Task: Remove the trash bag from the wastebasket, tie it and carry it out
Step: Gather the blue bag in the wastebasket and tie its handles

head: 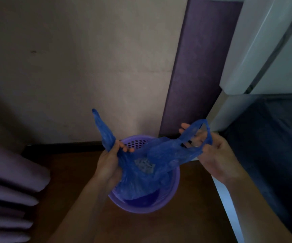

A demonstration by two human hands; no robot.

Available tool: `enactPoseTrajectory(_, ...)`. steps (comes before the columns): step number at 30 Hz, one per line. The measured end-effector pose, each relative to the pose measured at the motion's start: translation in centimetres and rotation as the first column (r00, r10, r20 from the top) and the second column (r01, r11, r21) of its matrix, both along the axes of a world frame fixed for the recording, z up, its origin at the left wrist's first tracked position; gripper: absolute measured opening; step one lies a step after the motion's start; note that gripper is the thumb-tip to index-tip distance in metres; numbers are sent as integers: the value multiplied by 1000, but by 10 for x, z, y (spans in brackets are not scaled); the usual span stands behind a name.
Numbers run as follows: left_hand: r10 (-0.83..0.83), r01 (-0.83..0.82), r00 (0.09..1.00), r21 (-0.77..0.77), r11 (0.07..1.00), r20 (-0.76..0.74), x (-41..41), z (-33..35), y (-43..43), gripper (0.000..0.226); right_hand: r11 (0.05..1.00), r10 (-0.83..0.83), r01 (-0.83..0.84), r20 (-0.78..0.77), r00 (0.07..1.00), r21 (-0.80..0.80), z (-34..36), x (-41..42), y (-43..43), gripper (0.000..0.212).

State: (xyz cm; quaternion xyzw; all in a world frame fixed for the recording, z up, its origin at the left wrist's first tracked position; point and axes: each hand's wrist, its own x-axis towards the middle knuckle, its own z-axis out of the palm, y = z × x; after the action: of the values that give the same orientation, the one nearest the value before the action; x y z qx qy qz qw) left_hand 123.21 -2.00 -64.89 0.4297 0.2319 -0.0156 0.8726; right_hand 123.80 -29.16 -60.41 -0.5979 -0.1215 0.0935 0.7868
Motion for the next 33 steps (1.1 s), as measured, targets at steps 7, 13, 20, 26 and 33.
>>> enactPoseTrajectory(7, -6, 5, 1000, -86, 996, -2, -1, 2, 14, 32, 896, 217, -210, -27, 976, -392, -18, -6, 25, 118)
enactPoseTrajectory(13, -78, 79, 997, -18, 997, 11, -12, 14, -2, 32, 900, 199, -169, 32, 980, -401, -33, 11, 72, 73)
enactPoseTrajectory(20, -128, 128, 992, -53, 990, -5, -21, 17, -16, 37, 973, -151, 146, -12, 988, -179, -28, 10, 108, 35)
enactPoseTrajectory(26, -86, 65, 994, -262, 963, -72, -17, 13, -19, 35, 921, -331, 374, -288, 898, 107, -17, 20, 114, 29)
enactPoseTrajectory(33, -130, 110, 979, 129, 986, 159, -13, 25, -8, 38, 846, -394, 325, -83, 916, -423, -34, 28, 106, 25)
